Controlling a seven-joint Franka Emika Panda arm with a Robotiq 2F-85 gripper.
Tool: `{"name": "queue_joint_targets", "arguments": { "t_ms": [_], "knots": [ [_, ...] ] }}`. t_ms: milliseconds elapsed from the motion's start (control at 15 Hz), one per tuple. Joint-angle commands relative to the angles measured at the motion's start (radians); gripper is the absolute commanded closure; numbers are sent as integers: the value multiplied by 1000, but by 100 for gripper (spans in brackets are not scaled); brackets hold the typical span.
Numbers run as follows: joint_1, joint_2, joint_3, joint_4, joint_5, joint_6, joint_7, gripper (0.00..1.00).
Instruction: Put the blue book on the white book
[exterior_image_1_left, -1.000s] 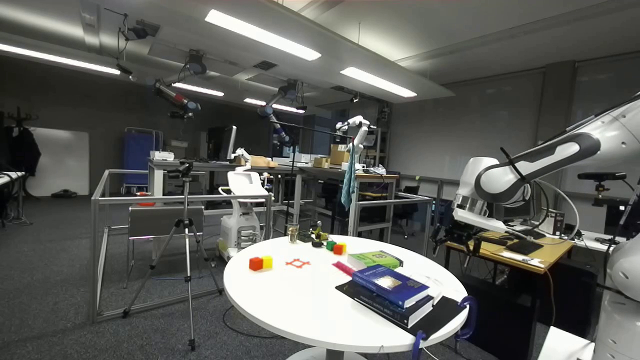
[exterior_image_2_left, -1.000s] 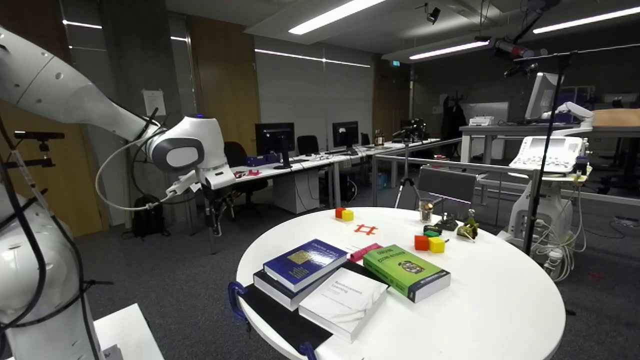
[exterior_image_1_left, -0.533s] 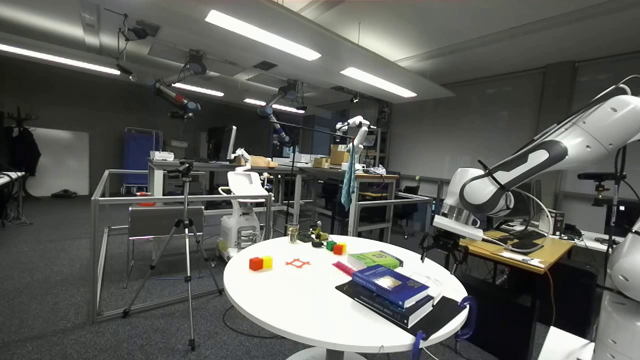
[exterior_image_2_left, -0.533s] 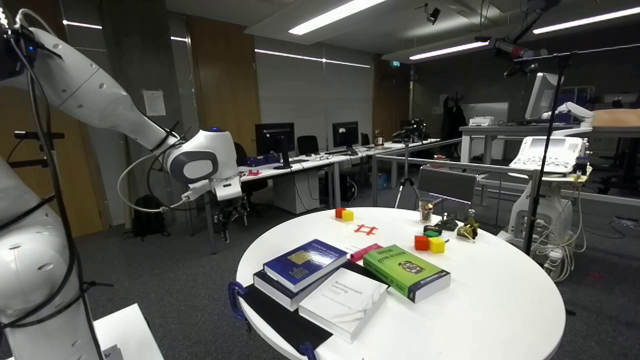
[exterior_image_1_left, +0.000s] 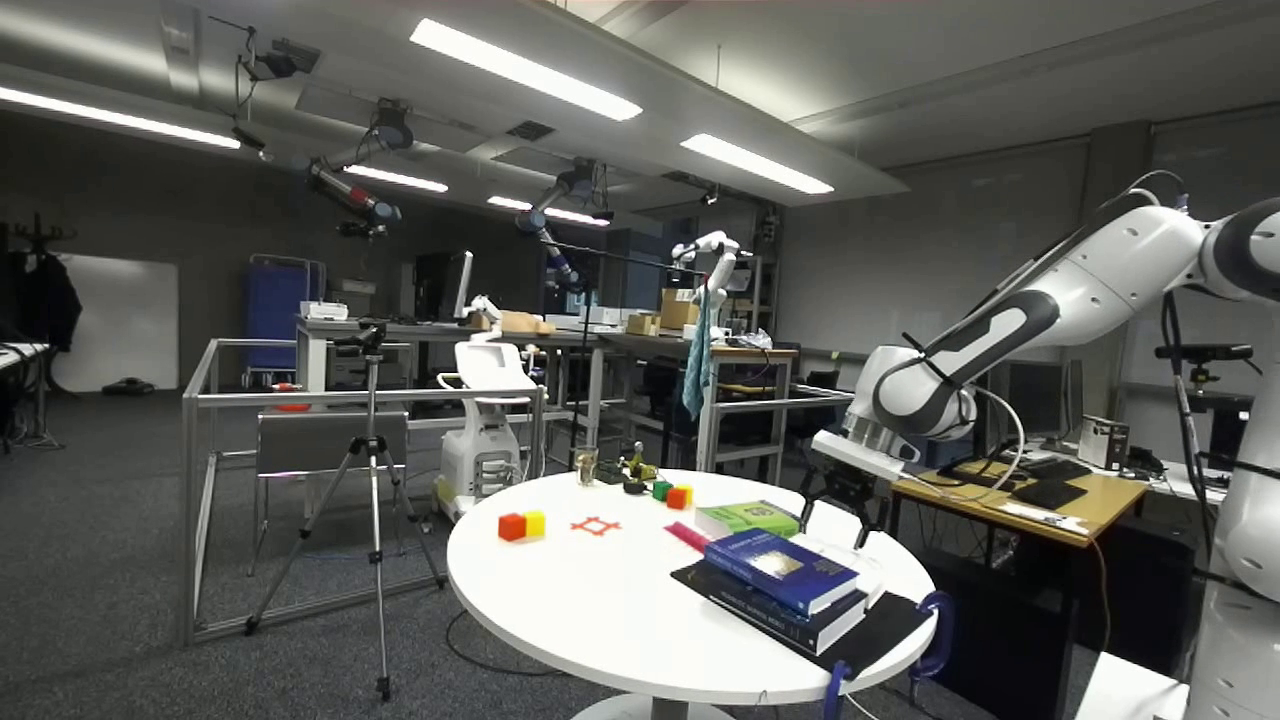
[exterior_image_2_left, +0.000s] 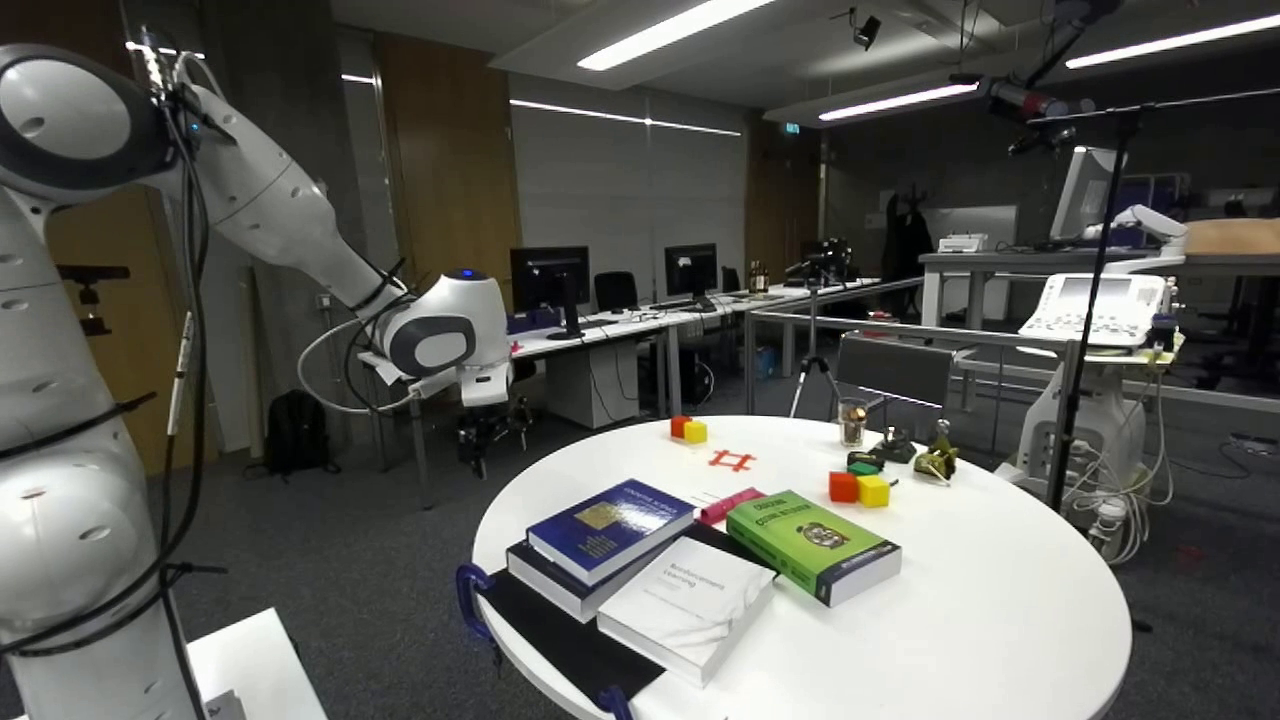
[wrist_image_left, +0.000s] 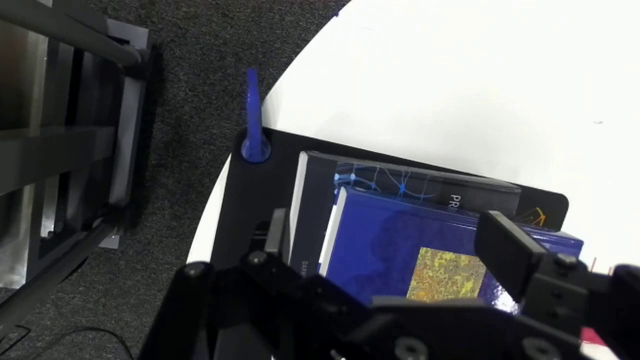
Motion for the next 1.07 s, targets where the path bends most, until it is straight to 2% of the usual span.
{"name": "queue_joint_targets", "arguments": {
  "t_ms": [0,267,1000],
  "knots": [
    [34,116,-28,89,-14,60,96,0],
    [66,228,-53,151,-17,136,132,0],
    [134,462,-105,388,2,140,147,0]
  ]
}}
